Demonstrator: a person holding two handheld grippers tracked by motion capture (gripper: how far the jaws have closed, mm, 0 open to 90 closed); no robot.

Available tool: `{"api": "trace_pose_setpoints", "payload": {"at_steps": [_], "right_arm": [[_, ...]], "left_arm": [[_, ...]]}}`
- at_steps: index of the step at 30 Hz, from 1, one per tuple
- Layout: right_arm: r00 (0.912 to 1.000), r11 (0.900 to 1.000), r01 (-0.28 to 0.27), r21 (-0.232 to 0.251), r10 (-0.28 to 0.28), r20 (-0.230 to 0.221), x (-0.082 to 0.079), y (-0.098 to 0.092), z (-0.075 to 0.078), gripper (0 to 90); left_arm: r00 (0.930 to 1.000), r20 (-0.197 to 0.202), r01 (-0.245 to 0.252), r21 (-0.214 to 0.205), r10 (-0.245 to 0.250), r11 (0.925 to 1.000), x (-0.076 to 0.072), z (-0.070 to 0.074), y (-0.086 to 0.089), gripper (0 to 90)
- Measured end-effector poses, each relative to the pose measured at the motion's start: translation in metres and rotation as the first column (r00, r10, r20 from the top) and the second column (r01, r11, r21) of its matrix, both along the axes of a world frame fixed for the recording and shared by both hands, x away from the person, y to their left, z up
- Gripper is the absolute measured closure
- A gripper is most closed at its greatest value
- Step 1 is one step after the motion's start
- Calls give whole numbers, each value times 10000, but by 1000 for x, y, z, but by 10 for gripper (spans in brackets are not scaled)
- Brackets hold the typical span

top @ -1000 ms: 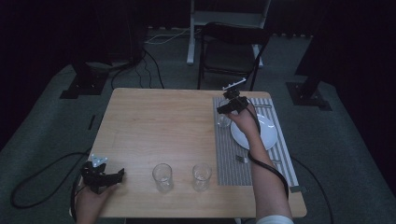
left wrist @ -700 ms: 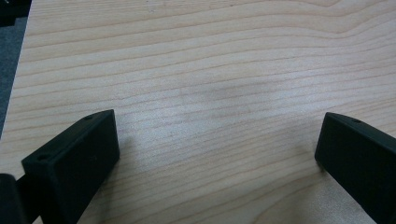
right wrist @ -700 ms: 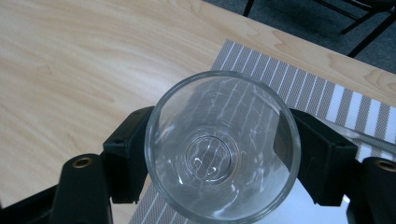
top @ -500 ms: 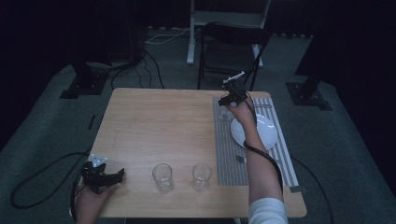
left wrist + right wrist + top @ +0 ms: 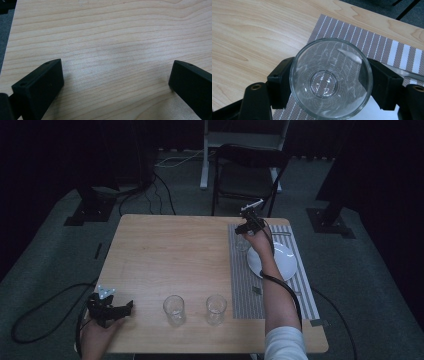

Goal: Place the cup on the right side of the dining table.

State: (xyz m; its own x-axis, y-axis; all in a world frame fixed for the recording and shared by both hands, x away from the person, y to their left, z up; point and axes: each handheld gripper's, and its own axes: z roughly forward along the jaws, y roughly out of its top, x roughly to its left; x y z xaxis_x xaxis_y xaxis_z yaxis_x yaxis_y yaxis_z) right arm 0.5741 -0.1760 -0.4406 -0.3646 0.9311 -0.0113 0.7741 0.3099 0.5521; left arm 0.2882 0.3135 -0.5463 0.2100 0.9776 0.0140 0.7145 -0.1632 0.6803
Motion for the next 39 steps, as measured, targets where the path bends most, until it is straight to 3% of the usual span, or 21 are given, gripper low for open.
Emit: {"api": "trace_pose_setpoints", "payload": {"at_steps": [4,7,9,15,28,39], "right_arm": [[10000,9999,10,168,-9,-82,0,-3,0,277],[9998,9978,131,656,-119,-190,0,-7,-1,215],[9997,9986,252,470,-250,-55,-2,-8,-1,185],[9991,9970,412,654,-416,52,-8,-14,-3,145],[9972,9958,500,769,-541,518,-28,-21,2,148],[9993,9892,192,1455,-236,285,-53,-30,-5,148]], "left_arm": [[10000,-1,0,0,0,10000,0,0,0,1],[10000,1,-2,-2,2,10000,0,0,0,1],[10000,1,-3,-3,3,10000,0,0,0,1],[10000,1,-1,-1,1,10000,0,0,0,1],[10000,0,-2,-2,2,10000,0,0,0,1],[10000,5,-8,-7,8,10000,0,0,0,1]]}}
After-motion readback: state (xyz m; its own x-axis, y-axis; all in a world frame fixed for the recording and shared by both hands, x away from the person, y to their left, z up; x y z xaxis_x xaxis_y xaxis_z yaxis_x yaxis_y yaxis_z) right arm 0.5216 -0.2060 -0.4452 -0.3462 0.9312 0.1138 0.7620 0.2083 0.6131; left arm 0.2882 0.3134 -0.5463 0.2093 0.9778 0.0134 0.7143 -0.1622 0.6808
